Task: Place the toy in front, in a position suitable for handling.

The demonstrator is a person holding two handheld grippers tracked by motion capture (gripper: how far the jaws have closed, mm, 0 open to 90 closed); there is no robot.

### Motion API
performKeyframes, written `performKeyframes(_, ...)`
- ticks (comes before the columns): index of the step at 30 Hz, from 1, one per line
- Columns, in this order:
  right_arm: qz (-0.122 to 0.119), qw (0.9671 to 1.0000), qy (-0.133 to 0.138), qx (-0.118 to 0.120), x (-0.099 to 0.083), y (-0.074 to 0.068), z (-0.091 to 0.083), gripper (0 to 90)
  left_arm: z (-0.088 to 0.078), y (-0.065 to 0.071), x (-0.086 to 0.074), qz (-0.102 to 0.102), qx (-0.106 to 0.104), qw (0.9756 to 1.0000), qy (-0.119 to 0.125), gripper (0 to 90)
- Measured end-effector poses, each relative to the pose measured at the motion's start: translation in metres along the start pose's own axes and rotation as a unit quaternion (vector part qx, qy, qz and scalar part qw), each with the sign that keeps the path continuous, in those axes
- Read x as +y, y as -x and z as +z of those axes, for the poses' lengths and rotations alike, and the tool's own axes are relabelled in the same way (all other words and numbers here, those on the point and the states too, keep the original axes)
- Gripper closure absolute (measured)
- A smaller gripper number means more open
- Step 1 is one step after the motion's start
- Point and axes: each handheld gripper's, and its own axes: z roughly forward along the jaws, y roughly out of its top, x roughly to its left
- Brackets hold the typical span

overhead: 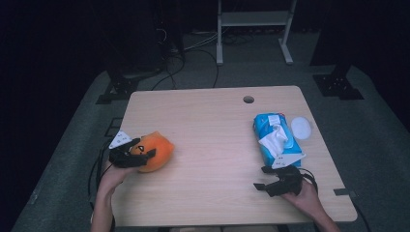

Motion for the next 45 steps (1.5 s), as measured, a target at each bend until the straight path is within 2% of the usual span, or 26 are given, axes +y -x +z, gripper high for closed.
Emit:
performKeyframes(1, 0.000, 1.0000, 0.000, 0.000, 0.000, 0.000, 0.000, 26.3, 0.000, 0.000, -0.001, 0.007, 0.000, 1.0000, -0.003, 20.8)
performKeyframes(9, -0.004, 1.0000, -0.002, -0.001, 0.000, -0.001, 0.000, 26.3, -0.002, 0.004, 0.000, 0.027, 0.003, 0.9996, -0.005, 33.9)
performKeyframes(11, -0.004, 1.0000, -0.004, -0.001, 0.000, 0.000, 0.001, 26.3, -0.002, 0.004, 0.000, 0.020, 0.004, 0.9998, -0.006, 36.2)
performKeyframes(15, -0.004, 1.0000, -0.004, -0.002, 0.000, 0.000, 0.001, 26.2, -0.004, 0.005, 0.003, 0.021, 0.007, 0.9997, -0.013, 38.5)
performKeyframes(18, -0.002, 1.0000, -0.002, -0.001, 0.000, 0.000, 0.000, 26.3, -0.005, 0.006, 0.005, 0.015, 0.007, 0.9998, -0.010, 41.6)
performKeyframes(26, -0.003, 1.0000, 0.000, -0.002, 0.000, 0.000, -0.001, 26.2, -0.009, 0.004, 0.007, -0.001, 0.000, 0.9999, 0.013, 47.1)
performKeyframes(30, -0.002, 1.0000, -0.004, 0.000, 0.000, 0.000, 0.000, 26.3, -0.014, 0.003, 0.010, -0.009, -0.008, 0.9994, 0.034, 47.5)
performKeyframes(35, -0.003, 1.0000, -0.002, 0.000, 0.000, 0.000, -0.001, 26.2, -0.023, 0.007, 0.019, -0.020, -0.024, 0.9968, 0.074, 47.6)
performKeyframes(40, -0.005, 1.0000, -0.001, -0.001, 0.000, 0.001, 0.000, 26.3, -0.026, 0.023, 0.035, 0.000, -0.047, 0.9939, 0.100, 47.5)
performKeyframes(41, -0.005, 1.0000, -0.002, -0.002, 0.000, 0.001, 0.000, 26.2, -0.026, 0.026, 0.038, 0.003, -0.057, 0.9930, 0.103, 47.5)
performKeyframes(43, -0.004, 1.0000, -0.001, -0.001, 0.000, 0.000, 0.000, 26.2, -0.023, 0.033, 0.042, 0.000, -0.090, 0.9897, 0.112, 47.4)
performKeyframes(45, -0.004, 1.0000, -0.003, -0.002, 0.000, 0.000, 0.000, 26.3, -0.019, 0.041, 0.045, 0.005, -0.109, 0.9874, 0.114, 47.4)
